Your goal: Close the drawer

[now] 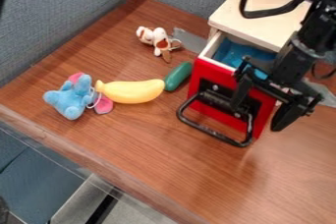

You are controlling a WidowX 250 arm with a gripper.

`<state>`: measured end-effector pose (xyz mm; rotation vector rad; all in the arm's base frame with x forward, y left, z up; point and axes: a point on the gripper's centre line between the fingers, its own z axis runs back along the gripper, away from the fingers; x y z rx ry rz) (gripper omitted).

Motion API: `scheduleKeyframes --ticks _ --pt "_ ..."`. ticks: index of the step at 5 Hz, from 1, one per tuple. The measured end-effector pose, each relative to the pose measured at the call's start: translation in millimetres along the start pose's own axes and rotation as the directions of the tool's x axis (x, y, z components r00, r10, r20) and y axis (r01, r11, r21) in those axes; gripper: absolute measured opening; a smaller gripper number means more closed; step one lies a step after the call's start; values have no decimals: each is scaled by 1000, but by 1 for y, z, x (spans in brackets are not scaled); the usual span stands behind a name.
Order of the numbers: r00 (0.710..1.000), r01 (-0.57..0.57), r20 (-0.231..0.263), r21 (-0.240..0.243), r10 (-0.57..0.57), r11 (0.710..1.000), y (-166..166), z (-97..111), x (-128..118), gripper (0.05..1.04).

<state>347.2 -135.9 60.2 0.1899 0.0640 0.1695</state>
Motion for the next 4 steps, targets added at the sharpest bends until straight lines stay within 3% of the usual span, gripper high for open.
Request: scheduleKeyframes --ticks 4 --pt "995 39 93 45 -43 998 6 24 37 1001"
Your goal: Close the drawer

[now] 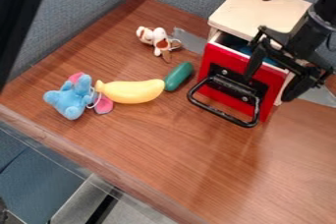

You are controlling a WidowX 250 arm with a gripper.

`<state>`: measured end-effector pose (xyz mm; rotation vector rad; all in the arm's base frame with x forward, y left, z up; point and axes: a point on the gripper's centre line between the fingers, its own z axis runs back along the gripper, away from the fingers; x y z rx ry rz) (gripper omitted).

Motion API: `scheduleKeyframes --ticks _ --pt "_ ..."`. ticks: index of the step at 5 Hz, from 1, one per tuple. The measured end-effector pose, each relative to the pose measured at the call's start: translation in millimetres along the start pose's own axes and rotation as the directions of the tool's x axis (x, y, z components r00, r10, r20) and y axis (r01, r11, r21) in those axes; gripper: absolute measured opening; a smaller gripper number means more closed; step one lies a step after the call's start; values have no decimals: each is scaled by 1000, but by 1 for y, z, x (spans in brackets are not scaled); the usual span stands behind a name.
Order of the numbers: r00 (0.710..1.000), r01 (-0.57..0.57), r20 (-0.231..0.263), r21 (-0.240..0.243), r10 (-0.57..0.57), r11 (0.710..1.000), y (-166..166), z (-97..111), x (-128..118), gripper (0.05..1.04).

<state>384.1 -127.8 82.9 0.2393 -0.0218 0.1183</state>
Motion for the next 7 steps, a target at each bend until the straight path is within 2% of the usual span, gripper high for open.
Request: scheduleKeyframes --ticks 1,2,4,5,6,7 --pt "1000 0 21 23 -1 1000 7 1 6 1001" --pt "1000 -8 25 20 8 1000 10 0 7 1001" --pt "1000 -4 -1 39 4 999 11 -14 0 1000" --pt "1000 -4 9 41 4 999 11 -14 1 1000" --pt "1000 -8 10 43 8 999 7 -15 9 1001" --pt "1000 -12 30 44 11 999 5 -12 23 1000"
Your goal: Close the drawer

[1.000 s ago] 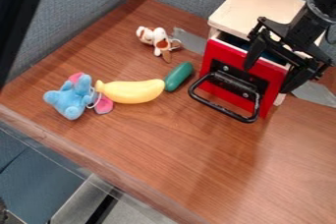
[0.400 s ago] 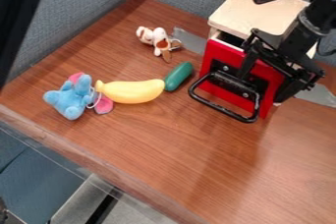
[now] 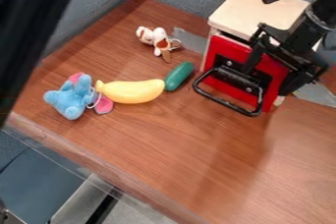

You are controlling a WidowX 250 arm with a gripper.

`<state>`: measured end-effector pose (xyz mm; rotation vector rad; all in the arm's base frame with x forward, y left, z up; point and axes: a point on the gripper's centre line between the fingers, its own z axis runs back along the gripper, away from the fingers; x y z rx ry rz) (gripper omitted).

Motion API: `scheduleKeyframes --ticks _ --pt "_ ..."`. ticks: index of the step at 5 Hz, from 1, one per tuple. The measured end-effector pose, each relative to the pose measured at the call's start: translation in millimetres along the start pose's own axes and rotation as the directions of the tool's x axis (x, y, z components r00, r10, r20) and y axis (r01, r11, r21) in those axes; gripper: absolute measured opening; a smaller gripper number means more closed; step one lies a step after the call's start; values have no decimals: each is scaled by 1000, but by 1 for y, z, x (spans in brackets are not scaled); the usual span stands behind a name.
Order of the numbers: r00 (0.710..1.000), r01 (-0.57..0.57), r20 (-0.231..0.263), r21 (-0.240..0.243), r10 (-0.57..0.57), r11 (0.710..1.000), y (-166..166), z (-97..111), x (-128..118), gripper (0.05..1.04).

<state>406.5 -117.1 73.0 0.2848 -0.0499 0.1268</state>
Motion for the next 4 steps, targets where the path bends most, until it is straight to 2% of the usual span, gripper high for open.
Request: scheduleKeyframes --ticks 2,3,4 --pt "1000 -3 13 0 3 1000 -4 0 9 1001" --pt "1000 -19 -24 -15 19 1000 -4 -3 4 1000" --pt "989 -110 -99 -17 108 994 12 1 -19 999"
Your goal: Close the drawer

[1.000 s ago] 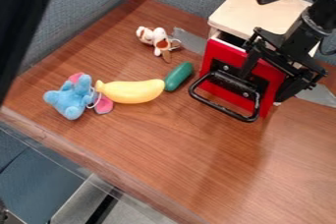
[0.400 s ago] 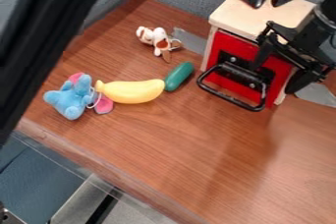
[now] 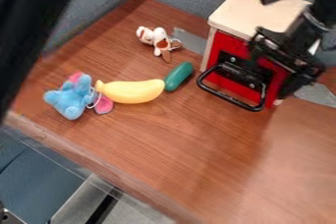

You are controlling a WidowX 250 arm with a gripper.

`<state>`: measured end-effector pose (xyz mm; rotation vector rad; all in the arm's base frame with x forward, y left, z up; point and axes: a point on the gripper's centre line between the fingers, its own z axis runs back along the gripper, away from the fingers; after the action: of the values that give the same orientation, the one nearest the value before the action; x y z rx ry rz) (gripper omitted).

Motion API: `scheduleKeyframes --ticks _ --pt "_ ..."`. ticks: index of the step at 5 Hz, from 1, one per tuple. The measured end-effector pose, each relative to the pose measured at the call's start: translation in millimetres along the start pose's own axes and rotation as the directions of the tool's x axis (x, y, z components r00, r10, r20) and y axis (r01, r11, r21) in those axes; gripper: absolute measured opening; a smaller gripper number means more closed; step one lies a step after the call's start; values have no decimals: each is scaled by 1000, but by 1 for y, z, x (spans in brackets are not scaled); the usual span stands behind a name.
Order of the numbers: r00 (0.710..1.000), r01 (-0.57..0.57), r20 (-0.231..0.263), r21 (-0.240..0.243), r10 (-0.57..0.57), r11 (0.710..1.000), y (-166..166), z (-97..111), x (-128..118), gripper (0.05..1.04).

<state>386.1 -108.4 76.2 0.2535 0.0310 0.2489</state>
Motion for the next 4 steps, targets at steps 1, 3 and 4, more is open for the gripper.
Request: scheduleKeyframes --ticks 1,3,4 --pt "995 -71 -71 14 72 997 16 22 -20 1000" --pt "995 -66 -85 -115 56 991 2 72 -51 999" --pt "999 14 -29 -191 -20 982 0 87 -64 999"
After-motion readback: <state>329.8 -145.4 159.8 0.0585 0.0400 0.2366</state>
